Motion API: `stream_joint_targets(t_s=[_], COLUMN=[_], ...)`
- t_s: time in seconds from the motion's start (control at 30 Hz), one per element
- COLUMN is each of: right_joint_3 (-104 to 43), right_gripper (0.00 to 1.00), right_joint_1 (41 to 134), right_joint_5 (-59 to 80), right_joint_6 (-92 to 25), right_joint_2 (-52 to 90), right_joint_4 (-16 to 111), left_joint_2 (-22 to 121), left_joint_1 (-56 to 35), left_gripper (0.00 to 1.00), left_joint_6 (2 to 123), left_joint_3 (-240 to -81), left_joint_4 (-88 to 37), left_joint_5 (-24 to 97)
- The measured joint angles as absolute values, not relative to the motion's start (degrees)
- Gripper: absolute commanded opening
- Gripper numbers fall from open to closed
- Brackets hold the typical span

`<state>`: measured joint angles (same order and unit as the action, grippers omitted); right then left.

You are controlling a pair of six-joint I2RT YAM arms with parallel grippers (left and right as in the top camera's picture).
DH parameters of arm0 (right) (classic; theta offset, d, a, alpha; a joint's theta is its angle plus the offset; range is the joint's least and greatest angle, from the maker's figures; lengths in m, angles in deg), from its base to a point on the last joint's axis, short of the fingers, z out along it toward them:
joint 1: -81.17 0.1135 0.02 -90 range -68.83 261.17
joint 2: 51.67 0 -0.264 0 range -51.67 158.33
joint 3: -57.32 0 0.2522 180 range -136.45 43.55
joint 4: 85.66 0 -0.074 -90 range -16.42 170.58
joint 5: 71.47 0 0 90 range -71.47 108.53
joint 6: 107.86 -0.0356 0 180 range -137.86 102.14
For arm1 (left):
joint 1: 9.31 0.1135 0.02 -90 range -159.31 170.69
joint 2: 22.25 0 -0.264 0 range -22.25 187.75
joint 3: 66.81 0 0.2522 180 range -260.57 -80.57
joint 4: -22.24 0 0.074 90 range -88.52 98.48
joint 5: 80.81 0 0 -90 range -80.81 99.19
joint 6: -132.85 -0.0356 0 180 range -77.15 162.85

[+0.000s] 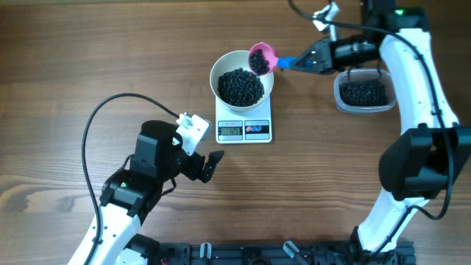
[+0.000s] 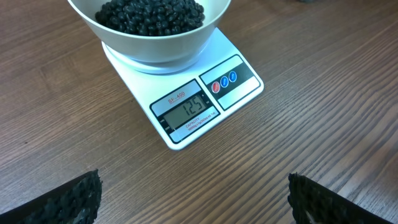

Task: Scoop item into bowl and weigh 150g on scale
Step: 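Carry the scoop over the white bowl and start tipping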

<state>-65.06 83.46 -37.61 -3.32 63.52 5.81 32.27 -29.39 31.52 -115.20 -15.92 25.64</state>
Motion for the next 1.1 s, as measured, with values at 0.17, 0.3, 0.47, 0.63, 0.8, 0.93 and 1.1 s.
stream_joint_targets(t_s=[0.17, 0.3, 0.47, 0.63, 0.8, 0.93, 1.1], right_joint_3=[-65.11, -65.87, -66.77, -66.86, -66.86, -66.86, -66.86], right_gripper=[0.04, 0.04, 0.04, 0.04, 0.04, 0.04, 0.04], right_joint_1=[90.23, 93.25, 95.3, 98.52, 103.04, 103.15, 103.17], right_joint_5=[-28.51, -19.23, -10.94, -3.73, 2.87, 5.39, 6.17], right_joint_6=[-7.19, -8.26, -8.67, -8.5, -7.08, -5.94, -3.38], right_joint_2=[63.52, 63.52, 63.52, 63.52, 63.52, 63.52, 63.52], right_joint_4=[9.64, 10.32, 10.95, 11.91, 12.52, 12.57, 13.14], left_joint_2=[32.27, 32.27, 32.27, 32.27, 32.27, 32.27, 32.27], left_joint_1=[-29.39, -29.39, -29.39, -29.39, -29.39, -29.39, -29.39], left_gripper=[1.0, 1.0, 1.0, 1.0, 1.0, 1.0, 1.0], left_joint_6=[31.52, 31.52, 31.52, 31.52, 31.52, 31.52, 31.52], left_joint_3=[-115.2, -115.2, -115.2, -115.2, -115.2, -115.2, -115.2], left_joint_4=[-15.92, -15.92, -15.92, -15.92, -15.92, -15.92, -15.92], left_joint_5=[25.64, 25.64, 25.64, 25.64, 25.64, 25.64, 25.64])
